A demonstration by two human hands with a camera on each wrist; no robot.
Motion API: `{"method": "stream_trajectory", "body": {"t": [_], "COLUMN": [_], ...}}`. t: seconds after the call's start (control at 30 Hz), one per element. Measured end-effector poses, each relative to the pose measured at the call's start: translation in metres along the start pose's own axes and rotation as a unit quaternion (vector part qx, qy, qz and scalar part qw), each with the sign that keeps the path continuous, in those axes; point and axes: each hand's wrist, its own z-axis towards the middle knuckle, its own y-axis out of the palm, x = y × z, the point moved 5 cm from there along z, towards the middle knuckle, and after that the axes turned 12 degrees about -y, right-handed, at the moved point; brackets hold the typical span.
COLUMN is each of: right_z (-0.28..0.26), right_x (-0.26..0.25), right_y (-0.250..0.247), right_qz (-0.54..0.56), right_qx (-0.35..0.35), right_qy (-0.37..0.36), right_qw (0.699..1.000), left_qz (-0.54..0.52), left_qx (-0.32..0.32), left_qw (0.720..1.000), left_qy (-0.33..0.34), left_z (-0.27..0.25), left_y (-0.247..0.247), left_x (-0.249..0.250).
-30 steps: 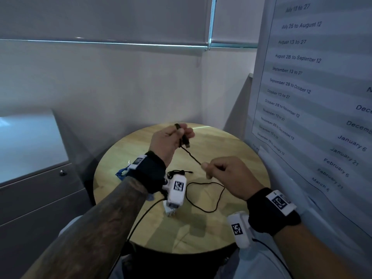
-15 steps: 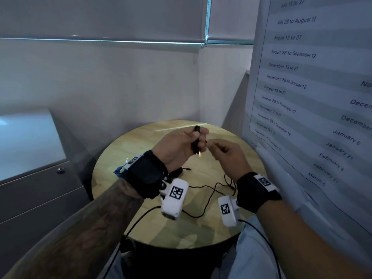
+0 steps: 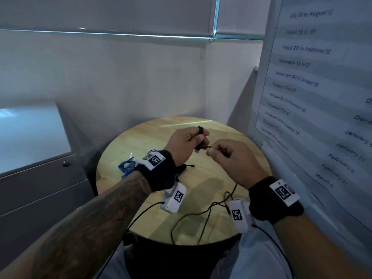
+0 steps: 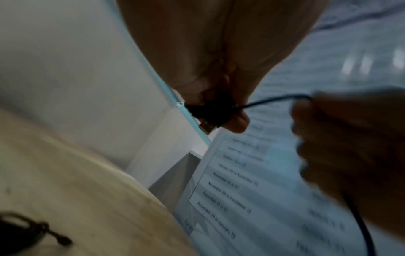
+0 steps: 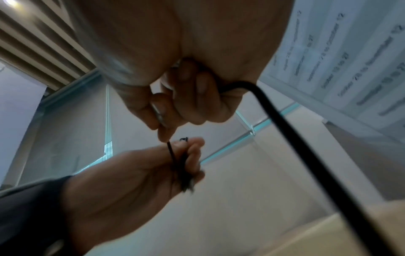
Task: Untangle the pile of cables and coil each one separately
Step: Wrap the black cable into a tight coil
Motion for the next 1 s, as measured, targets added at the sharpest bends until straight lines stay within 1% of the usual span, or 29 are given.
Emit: {"method": "stream_trajectory", "body": {"t": [0.03, 0.07, 0.1, 0.17, 0.23, 0.27, 0.33, 0.4, 0.43, 0.47, 0.53, 0.6, 0.67, 0.73, 0.77, 0.8, 0.83, 0.87, 0.93, 1.0], "right_z": [0.004, 0.009, 0.013, 0.021, 0.023, 0.024, 0.021, 0.015, 0.011, 0.006, -0.002, -0.007, -0.005, -0.001, 0.001, 0.005, 0.009, 0.014, 0.024, 0.031], "right_x": [-0.001, 0.0, 0.004, 0.013, 0.019, 0.021, 0.025, 0.027, 0.03, 0.035, 0.036, 0.029, 0.018, 0.009, 0.005, 0.004, 0.002, 0.003, 0.011, 0.026], "right_y": [-0.006, -0.013, -0.018, -0.024, -0.021, -0.015, 0.004, 0.027, 0.038, 0.047, 0.059, 0.061, 0.057, 0.053, 0.05, 0.046, 0.04, 0.035, 0.024, 0.016], "right_qz": [-0.012, -0.025, -0.032, -0.012, 0.034, 0.053, 0.098, 0.126, 0.131, 0.127, 0.118, 0.114, 0.1, 0.087, 0.078, 0.065, 0.058, 0.048, 0.032, 0.06], "right_qx": [0.016, 0.033, 0.047, 0.068, 0.084, 0.088, 0.075, 0.049, 0.03, 0.009, -0.027, -0.036, -0.049, -0.072, -0.076, -0.071, -0.06, -0.044, -0.004, 0.039], "right_qy": [-0.003, -0.004, 0.0, 0.008, 0.016, 0.021, 0.049, 0.065, 0.071, 0.079, 0.084, 0.077, 0.06, 0.04, 0.027, 0.015, 0.005, -0.005, -0.006, 0.019], "right_qw": [1.0, 0.999, 0.998, 0.998, 0.996, 0.994, 0.991, 0.989, 0.988, 0.989, 0.989, 0.99, 0.992, 0.993, 0.994, 0.995, 0.996, 0.998, 0.999, 0.997], "left_qz": [0.031, 0.035, 0.02, -0.034, -0.115, -0.164, -0.282, -0.401, -0.436, -0.449, -0.442, -0.416, -0.344, -0.227, -0.149, -0.07, -0.011, 0.017, -0.004, -0.035], "left_qx": [-0.032, -0.066, -0.098, -0.145, -0.182, -0.204, -0.231, -0.208, -0.183, -0.152, -0.078, -0.019, 0.024, 0.051, 0.05, 0.037, 0.011, -0.018, -0.075, -0.123], "left_qw": [0.999, 0.997, 0.995, 0.987, 0.97, 0.956, 0.918, 0.877, 0.867, 0.869, 0.886, 0.903, 0.934, 0.97, 0.986, 0.996, 0.999, 0.999, 0.994, 0.986], "left_qy": [0.007, 0.004, -0.014, -0.063, -0.113, -0.132, -0.156, -0.164, -0.156, -0.143, -0.118, -0.108, -0.095, -0.072, -0.06, -0.05, -0.043, -0.045, -0.076, -0.108], "left_z": [-0.005, -0.01, -0.014, -0.019, -0.023, -0.023, -0.023, -0.017, -0.012, -0.006, 0.006, 0.013, 0.012, 0.009, 0.007, 0.005, 0.002, -0.003, -0.012, -0.017], "left_y": [0.005, 0.01, 0.015, 0.019, 0.018, 0.017, 0.013, 0.007, 0.002, -0.004, -0.02, -0.031, -0.034, -0.033, -0.031, -0.028, -0.024, -0.02, -0.011, -0.005], "left_x": [0.002, 0.002, 0.001, 0.0, 0.004, 0.006, 0.009, 0.006, 0.003, -0.002, -0.012, -0.021, -0.03, -0.036, -0.036, -0.036, -0.036, -0.035, -0.032, -0.027]}}
